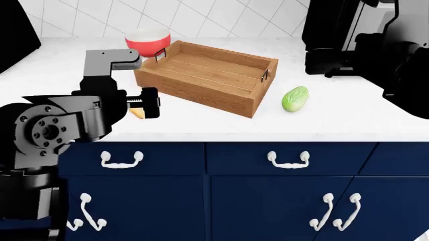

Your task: Place the two vegetables and bowl onto the tray for setting up a vegetable dip station.

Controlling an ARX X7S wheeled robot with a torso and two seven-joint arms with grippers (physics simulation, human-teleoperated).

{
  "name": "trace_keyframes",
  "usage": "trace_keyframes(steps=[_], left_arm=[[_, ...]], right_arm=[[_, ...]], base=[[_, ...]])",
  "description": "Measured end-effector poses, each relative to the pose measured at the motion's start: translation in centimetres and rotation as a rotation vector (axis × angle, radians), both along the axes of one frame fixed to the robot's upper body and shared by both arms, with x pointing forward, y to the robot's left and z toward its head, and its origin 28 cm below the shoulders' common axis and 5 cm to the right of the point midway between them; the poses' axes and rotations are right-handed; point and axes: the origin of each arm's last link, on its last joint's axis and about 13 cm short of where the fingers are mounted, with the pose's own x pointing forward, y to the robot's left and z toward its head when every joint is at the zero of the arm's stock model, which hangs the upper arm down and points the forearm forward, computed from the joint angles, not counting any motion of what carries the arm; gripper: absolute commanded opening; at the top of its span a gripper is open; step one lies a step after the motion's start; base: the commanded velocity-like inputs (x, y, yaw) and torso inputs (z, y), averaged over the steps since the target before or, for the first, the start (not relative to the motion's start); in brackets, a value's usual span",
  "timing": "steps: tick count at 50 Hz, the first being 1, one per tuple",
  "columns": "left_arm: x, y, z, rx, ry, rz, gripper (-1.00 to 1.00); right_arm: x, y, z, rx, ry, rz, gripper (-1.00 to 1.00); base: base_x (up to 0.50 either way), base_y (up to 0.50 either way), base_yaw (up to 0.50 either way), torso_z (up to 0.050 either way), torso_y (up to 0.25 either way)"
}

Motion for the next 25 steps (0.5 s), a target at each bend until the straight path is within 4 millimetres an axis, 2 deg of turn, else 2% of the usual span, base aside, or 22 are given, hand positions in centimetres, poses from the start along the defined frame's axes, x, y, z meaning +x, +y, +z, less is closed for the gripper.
trace_keyframes(steps=[25], left_arm=[[2.2, -0.7, -0.4, 0.026, 0.002, -0.011, 1.00]], right_arm=[[0.1, -0.1, -0.5, 0.004, 0.012, 0.002, 1.00]], base=[[0.00, 0.00, 0.00, 0.000, 0.000]])
